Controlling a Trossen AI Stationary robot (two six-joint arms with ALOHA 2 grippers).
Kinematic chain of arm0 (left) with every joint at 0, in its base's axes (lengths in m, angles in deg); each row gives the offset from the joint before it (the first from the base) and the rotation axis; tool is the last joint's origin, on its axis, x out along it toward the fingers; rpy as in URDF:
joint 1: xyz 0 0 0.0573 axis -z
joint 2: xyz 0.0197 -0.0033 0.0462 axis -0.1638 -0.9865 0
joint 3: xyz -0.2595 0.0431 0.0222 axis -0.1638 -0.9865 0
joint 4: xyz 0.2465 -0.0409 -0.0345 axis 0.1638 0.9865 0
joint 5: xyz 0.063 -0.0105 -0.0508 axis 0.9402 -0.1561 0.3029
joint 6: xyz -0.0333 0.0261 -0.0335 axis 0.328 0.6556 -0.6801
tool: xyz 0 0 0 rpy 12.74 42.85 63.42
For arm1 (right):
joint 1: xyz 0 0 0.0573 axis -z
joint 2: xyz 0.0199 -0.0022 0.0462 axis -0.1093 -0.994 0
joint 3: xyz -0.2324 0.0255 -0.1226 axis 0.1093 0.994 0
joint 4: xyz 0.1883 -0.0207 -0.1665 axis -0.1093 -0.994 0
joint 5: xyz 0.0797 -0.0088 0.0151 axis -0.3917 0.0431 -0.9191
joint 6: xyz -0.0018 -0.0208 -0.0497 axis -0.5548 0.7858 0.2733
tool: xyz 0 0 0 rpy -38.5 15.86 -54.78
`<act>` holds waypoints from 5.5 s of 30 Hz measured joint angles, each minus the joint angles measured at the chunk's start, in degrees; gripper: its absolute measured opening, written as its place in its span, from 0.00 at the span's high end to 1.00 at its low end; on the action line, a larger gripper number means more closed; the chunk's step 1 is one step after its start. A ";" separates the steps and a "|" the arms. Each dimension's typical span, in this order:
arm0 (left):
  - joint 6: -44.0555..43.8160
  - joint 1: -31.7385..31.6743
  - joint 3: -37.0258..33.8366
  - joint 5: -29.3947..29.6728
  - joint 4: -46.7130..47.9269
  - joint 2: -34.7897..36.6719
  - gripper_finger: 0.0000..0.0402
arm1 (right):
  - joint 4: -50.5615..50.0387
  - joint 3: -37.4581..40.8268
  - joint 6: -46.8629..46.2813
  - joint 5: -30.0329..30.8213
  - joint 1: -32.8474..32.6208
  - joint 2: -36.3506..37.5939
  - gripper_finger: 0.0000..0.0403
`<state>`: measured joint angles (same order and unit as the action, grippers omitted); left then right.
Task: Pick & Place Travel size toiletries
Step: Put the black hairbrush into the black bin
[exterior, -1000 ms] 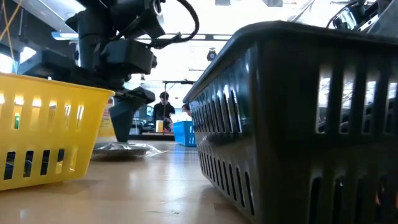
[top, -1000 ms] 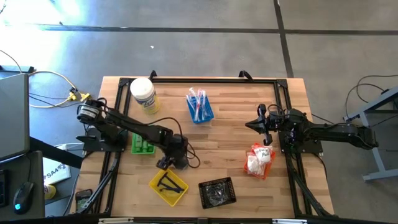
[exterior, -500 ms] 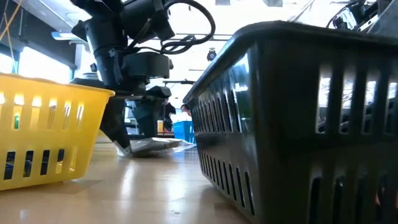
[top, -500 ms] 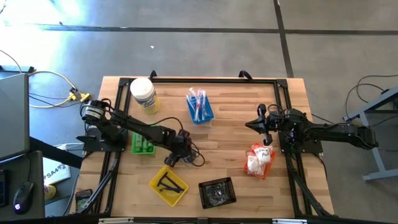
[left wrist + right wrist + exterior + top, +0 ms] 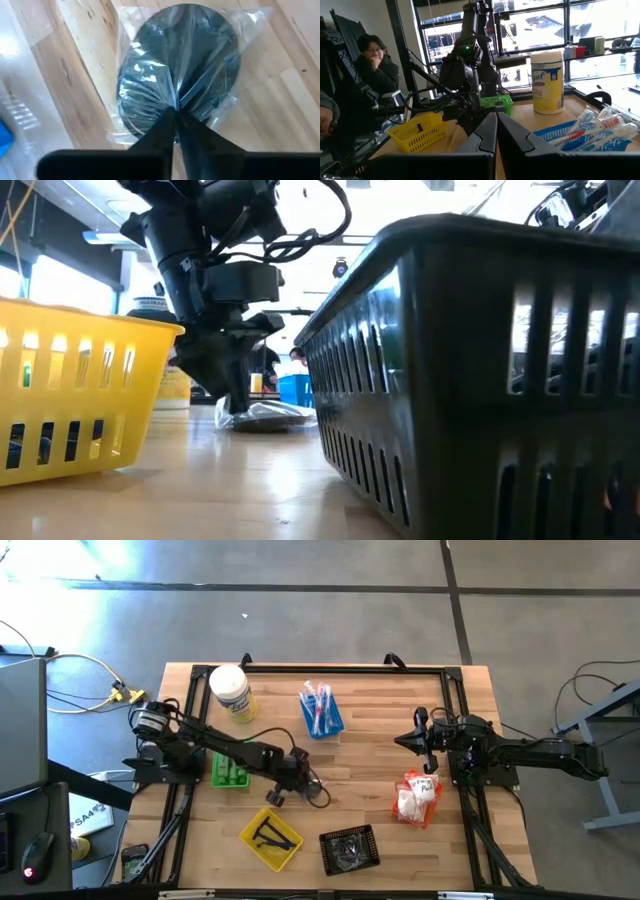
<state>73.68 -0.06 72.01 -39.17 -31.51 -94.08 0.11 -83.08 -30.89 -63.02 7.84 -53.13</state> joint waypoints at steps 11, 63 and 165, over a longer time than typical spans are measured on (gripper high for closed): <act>-1.13 -0.02 0.31 1.19 -0.14 -0.07 0.92 | -0.63 -5.44 0.78 11.40 -7.74 -10.38 0.99; 5.92 -1.15 0.34 0.30 -8.85 21.62 1.00 | 0.44 -38.21 58.27 45.68 -31.32 -58.07 0.33; -25.59 -25.59 -27.66 23.70 -6.74 75.52 1.00 | -52.35 -60.63 -16.45 33.29 -53.22 -63.56 0.99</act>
<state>48.08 -25.65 44.34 -15.47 -38.25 -18.56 -52.24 -143.71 -47.34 -29.74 -45.39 -116.69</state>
